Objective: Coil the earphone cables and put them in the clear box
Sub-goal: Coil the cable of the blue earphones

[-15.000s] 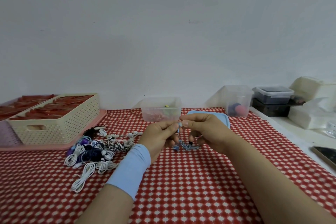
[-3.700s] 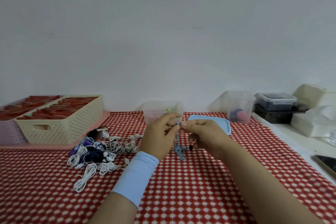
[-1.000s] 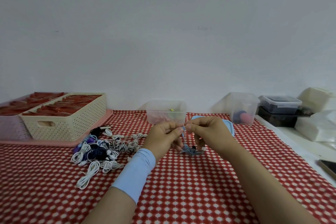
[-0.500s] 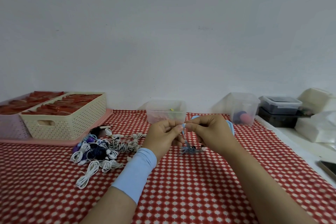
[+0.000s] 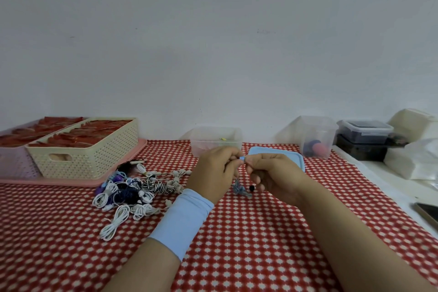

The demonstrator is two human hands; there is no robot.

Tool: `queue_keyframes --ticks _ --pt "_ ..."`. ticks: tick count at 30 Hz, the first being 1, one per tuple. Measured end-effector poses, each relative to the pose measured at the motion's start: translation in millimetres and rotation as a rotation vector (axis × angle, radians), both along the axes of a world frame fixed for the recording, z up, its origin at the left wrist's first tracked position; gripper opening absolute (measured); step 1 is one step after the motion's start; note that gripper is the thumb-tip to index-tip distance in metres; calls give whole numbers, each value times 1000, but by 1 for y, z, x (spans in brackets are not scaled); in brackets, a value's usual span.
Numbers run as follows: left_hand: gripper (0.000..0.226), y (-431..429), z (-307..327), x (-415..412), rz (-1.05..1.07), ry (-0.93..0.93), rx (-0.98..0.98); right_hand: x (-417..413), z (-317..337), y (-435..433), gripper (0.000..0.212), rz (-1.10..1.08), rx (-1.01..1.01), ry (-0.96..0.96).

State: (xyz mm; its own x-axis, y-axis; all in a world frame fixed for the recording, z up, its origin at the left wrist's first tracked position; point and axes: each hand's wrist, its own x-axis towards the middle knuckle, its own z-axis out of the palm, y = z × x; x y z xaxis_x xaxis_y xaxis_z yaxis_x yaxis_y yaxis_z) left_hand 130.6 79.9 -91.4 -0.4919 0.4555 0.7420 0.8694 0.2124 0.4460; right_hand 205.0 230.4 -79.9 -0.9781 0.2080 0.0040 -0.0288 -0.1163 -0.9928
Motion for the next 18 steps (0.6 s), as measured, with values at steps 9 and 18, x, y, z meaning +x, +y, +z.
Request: queue_keyframes --ticks 9,18 --pt "26 1 -4 -1 -106 -361 74 -5 -1 0 17 -106 174 77" --pt "22 -1 -3 1 -293 -691 188 -1 1 5 22 70 -14 -65"
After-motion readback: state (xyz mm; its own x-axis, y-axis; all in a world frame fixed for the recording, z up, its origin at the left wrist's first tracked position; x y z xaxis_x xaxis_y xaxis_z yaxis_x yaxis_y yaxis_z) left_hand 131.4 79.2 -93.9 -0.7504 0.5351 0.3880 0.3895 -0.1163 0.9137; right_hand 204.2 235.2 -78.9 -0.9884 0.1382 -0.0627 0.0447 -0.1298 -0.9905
